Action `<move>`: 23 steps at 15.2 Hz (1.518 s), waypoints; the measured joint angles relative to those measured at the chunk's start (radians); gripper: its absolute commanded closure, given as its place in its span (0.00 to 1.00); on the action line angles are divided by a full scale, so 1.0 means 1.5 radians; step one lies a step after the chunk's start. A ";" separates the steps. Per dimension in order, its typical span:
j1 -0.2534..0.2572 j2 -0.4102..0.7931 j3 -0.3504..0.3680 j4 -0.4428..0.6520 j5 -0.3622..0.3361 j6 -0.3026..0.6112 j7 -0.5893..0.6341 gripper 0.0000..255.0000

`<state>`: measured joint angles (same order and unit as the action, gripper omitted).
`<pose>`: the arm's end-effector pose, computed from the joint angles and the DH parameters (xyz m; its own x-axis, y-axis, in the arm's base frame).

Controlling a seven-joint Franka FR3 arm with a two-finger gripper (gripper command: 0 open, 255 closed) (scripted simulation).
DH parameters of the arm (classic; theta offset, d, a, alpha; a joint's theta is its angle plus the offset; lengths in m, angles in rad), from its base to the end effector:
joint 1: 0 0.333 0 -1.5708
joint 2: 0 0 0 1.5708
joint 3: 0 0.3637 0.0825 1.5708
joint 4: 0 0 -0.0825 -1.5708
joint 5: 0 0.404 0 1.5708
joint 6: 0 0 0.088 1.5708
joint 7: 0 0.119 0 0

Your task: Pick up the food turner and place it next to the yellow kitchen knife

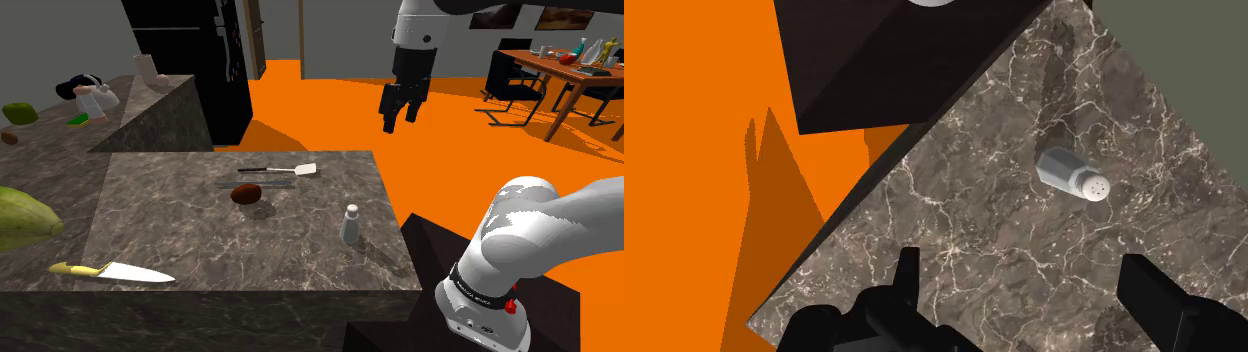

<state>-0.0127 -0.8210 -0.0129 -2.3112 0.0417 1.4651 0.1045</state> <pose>0.2711 -0.0034 0.6350 0.9922 -0.1209 -0.0302 -0.1223 -0.9913 -0.0481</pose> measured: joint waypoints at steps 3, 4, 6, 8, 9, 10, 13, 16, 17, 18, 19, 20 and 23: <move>0.004 0.020 -0.007 -0.005 -0.005 0.026 -0.020 0.00; 0.008 0.035 -0.010 -0.008 -0.008 0.045 -0.032 0.00; 0.014 0.074 -0.024 -0.003 -0.017 0.082 -0.066 0.00; 0.021 0.106 -0.033 -0.010 -0.023 0.122 -0.097 0.00; 0.025 0.125 -0.038 -0.010 -0.025 0.142 -0.113 0.00; 0.028 0.150 -0.045 0.002 -0.028 0.158 -0.131 0.00; 0.040 0.213 -0.057 0.015 -0.030 0.212 -0.176 0.00; 0.050 0.287 -0.071 0.040 -0.030 0.265 -0.227 0.00; 0.056 0.315 -0.070 0.053 -0.027 0.282 -0.238 0.00; 0.060 0.342 -0.073 0.063 -0.025 0.301 -0.253 0.00; 0.062 0.363 -0.077 0.073 -0.024 0.313 -0.271 0.00; 0.065 0.388 -0.080 0.092 -0.021 0.320 -0.288 0.00; 0.073 0.464 -0.083 0.137 -0.011 0.355 -0.333 0.00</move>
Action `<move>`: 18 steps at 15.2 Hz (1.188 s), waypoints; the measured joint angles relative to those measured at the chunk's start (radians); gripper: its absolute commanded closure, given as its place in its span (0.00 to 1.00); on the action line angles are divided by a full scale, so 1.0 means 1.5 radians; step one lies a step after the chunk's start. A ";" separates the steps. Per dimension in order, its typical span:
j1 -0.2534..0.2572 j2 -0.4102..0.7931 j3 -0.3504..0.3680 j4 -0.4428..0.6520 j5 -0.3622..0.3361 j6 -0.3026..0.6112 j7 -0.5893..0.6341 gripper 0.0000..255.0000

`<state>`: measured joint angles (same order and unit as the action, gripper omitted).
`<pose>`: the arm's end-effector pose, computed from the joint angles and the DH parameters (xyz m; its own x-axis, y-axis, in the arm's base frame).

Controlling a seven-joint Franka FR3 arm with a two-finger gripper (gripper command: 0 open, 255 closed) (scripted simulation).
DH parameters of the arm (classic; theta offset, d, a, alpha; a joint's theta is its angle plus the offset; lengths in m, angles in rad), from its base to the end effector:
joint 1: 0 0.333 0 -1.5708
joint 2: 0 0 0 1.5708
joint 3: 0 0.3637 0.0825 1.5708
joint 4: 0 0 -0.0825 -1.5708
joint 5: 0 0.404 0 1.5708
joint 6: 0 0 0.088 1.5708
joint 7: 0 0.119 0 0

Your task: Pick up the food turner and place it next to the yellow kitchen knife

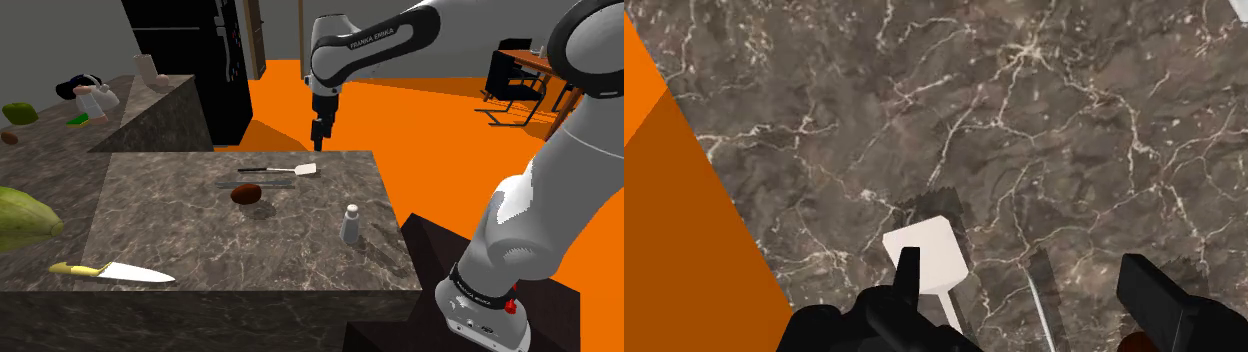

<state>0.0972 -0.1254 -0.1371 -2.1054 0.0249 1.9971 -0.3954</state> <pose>0.5296 -0.0217 0.5010 0.9404 0.3388 0.0298 0.3397 -0.9400 -0.0308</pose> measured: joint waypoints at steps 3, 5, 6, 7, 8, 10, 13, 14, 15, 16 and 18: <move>0.005 0.066 -0.001 0.043 0.010 0.026 -0.046 0.00; 0.009 0.122 0.003 0.085 0.019 0.042 -0.072 0.00; 0.011 0.145 0.006 0.104 0.022 0.048 -0.085 0.00; 0.012 0.170 0.009 0.124 0.026 0.054 -0.097 0.00; 0.012 0.192 0.011 0.142 0.028 0.061 -0.110 0.00; 0.012 0.238 0.016 0.184 0.034 0.066 -0.137 0.00; 0.014 0.313 0.028 0.262 0.039 0.069 -0.169 0.00; 0.012 0.341 0.032 0.292 0.040 0.068 -0.182 0.00; 0.012 0.363 0.035 0.316 0.041 0.067 -0.190 0.00; 0.013 0.374 0.037 0.325 0.041 0.070 -0.193 0.00; 0.012 0.386 0.038 0.327 0.042 0.080 -0.198 0.00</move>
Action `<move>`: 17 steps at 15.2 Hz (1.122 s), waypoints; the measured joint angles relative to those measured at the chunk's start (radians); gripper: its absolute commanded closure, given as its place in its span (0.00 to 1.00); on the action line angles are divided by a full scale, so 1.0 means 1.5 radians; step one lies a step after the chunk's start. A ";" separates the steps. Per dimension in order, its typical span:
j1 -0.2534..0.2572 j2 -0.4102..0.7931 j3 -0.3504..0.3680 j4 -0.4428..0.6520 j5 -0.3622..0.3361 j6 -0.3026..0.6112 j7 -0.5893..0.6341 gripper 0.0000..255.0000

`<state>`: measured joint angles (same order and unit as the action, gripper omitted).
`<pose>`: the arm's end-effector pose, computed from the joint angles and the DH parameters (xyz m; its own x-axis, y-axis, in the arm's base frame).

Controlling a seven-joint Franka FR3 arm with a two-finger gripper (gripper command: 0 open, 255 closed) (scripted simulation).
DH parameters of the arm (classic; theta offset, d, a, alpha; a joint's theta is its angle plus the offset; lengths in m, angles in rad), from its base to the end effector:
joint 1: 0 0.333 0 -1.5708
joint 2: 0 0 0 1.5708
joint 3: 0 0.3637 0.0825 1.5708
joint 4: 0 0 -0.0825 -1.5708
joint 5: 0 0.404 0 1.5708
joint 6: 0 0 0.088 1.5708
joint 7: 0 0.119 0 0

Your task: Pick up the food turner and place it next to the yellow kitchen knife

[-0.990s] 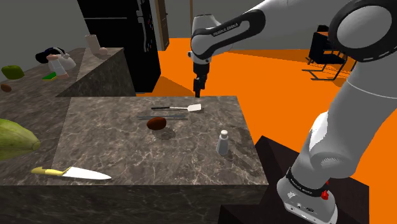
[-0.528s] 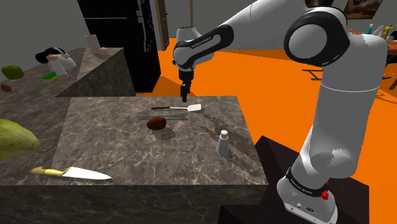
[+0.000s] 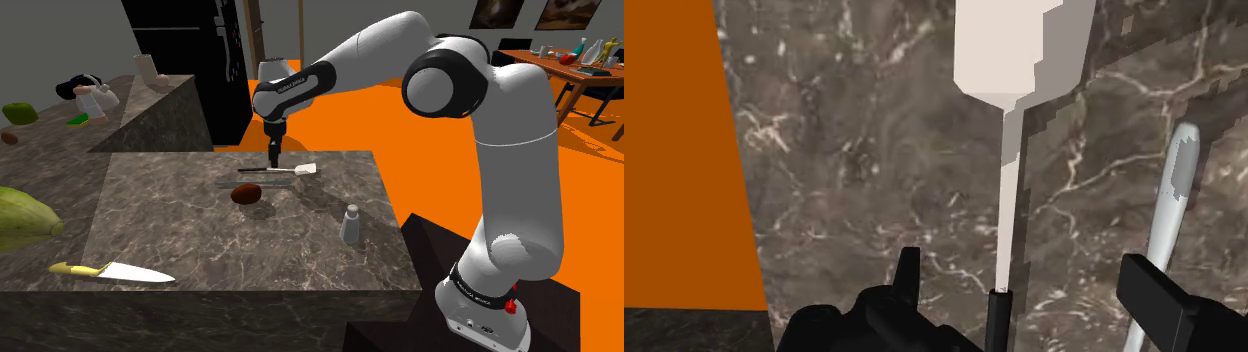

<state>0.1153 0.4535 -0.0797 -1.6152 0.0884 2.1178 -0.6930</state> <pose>0.7206 0.0384 0.3897 0.7674 0.6378 0.0659 0.6392 -0.7690 -0.0009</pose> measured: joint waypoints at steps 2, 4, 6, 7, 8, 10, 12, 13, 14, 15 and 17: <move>0.000 0.010 0.001 -0.004 0.001 0.014 -0.001 0.00; 0.001 0.020 0.002 -0.006 0.002 0.026 0.000 0.00; 0.002 0.026 0.003 -0.009 0.002 0.034 0.000 0.00; 0.002 0.026 0.003 -0.011 0.003 0.037 -0.001 0.00; 0.002 0.026 0.003 -0.011 0.003 0.037 -0.001 0.00; 0.002 0.026 0.003 -0.011 0.003 0.038 -0.001 0.00; 0.002 0.026 0.003 -0.011 0.003 0.038 -0.001 1.00; 0.002 0.026 0.003 -0.011 0.003 0.038 -0.001 1.00; 0.002 0.026 0.003 -0.011 0.003 0.038 -0.001 1.00; 0.002 0.026 0.003 -0.011 0.003 0.038 -0.001 1.00; 0.002 0.026 0.003 -0.011 0.003 0.038 -0.001 1.00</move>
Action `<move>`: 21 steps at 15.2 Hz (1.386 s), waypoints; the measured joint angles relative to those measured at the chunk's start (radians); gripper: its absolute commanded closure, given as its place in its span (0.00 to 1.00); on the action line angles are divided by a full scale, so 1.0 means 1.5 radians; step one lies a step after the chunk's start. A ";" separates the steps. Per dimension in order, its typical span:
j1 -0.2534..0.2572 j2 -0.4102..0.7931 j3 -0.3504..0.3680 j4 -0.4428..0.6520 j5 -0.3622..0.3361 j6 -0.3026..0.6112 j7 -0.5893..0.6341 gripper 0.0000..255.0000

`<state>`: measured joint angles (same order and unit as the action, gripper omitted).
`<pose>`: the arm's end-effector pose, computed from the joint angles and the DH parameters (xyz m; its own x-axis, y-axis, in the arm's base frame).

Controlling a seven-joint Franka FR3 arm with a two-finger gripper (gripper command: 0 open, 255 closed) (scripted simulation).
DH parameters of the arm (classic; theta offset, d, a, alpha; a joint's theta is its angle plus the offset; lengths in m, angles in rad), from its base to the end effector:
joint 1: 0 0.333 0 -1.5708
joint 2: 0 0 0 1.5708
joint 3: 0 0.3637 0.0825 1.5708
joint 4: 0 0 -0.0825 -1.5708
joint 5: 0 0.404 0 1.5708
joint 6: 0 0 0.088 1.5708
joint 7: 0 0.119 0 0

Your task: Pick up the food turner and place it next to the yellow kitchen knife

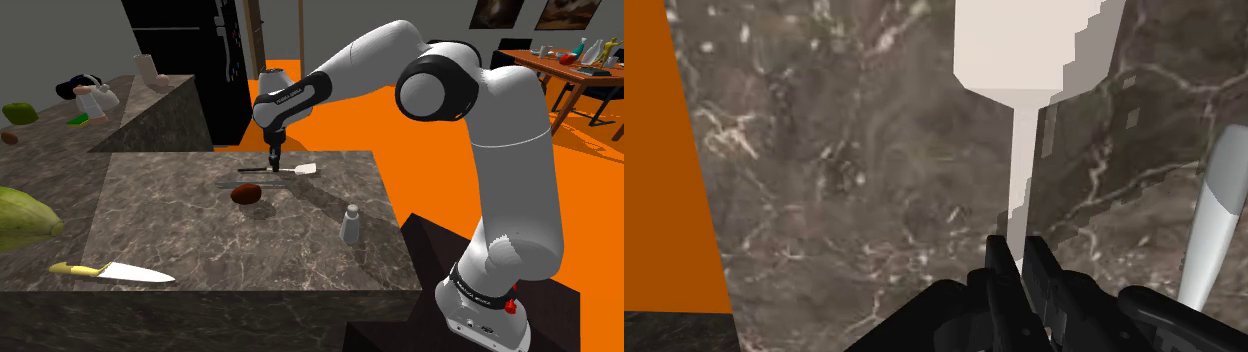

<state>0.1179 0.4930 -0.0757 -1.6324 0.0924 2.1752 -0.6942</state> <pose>0.7244 0.0424 0.3581 0.7659 0.6395 0.0664 0.6410 -0.7676 -0.0004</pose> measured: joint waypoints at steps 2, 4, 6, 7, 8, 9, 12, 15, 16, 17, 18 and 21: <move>0.000 0.000 0.000 0.000 0.000 0.000 0.000 1.00; 0.000 0.000 0.000 0.000 0.000 0.000 0.000 1.00; 0.000 -0.002 0.000 0.002 0.000 -0.003 0.000 1.00; 0.000 -0.006 0.000 0.004 -0.001 -0.009 0.001 1.00; 0.000 -0.009 -0.001 0.006 -0.001 -0.015 0.001 1.00; 0.000 -0.011 -0.001 0.012 -0.002 -0.022 0.001 1.00; 0.001 -0.019 -0.001 0.025 -0.003 -0.044 0.005 1.00; 0.001 -0.030 -0.002 0.034 -0.005 -0.064 0.006 1.00; 0.001 -0.032 -0.002 0.041 -0.005 -0.073 0.005 1.00; 0.001 -0.036 -0.003 0.046 -0.006 -0.082 0.006 1.00; 0.001 -0.041 -0.003 0.047 -0.006 -0.087 0.007 1.00; 0.001 -0.046 -0.003 0.065 -0.007 -0.111 0.008 1.00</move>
<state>0.1187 0.4239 -0.0808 -1.5344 0.0815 2.0091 -0.6825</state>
